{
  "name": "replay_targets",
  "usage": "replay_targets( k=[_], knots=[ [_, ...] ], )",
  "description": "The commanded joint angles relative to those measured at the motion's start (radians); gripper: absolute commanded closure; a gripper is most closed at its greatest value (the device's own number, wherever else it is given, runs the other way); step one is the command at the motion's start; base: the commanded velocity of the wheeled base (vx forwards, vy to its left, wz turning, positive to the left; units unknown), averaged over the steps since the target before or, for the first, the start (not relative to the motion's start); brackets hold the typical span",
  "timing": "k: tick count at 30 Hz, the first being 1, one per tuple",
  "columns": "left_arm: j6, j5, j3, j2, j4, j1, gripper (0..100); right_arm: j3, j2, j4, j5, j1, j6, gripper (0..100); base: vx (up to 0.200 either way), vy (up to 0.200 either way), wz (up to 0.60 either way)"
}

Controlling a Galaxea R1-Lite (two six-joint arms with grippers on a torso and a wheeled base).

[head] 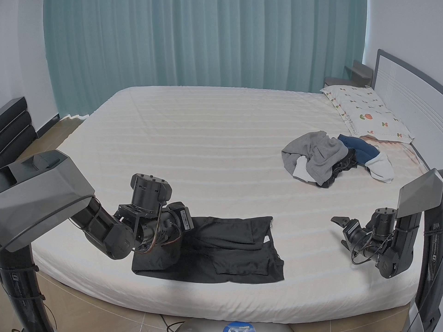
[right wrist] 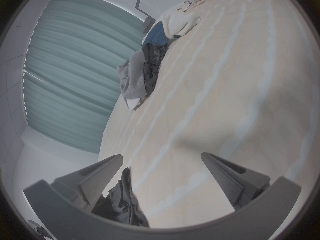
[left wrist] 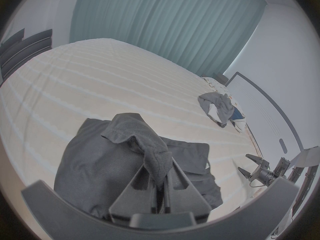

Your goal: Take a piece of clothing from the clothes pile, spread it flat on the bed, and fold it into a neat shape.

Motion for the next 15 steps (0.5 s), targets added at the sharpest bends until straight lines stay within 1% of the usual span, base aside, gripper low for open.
replay_targets(
  k=[1, 4, 10, 15],
  knots=[
    [-0.012, 0.001, -0.028, 0.015, 0.0, -0.044, 100, 0.0, 0.005, -0.01, 0.0, 0.002, 0.0, 0, 0.0, -0.2, 0.0],
    [-0.012, -0.003, -0.039, 0.021, 0.006, -0.073, 100, 0.0, 0.007, -0.01, 0.0, 0.003, 0.0, 0, 0.0, -0.2, 0.0],
    [-0.015, -0.001, -0.103, 0.046, 0.069, -0.125, 100, 0.0, 0.007, -0.01, -0.001, 0.003, 0.0, 0, 0.0, -0.2, 0.0],
    [-0.02, 0.004, -0.139, 0.09, 0.068, -0.14, 100, 0.0, 0.007, -0.01, -0.001, 0.003, 0.0, 0, 0.0, 0.0, 0.0]
  ],
)
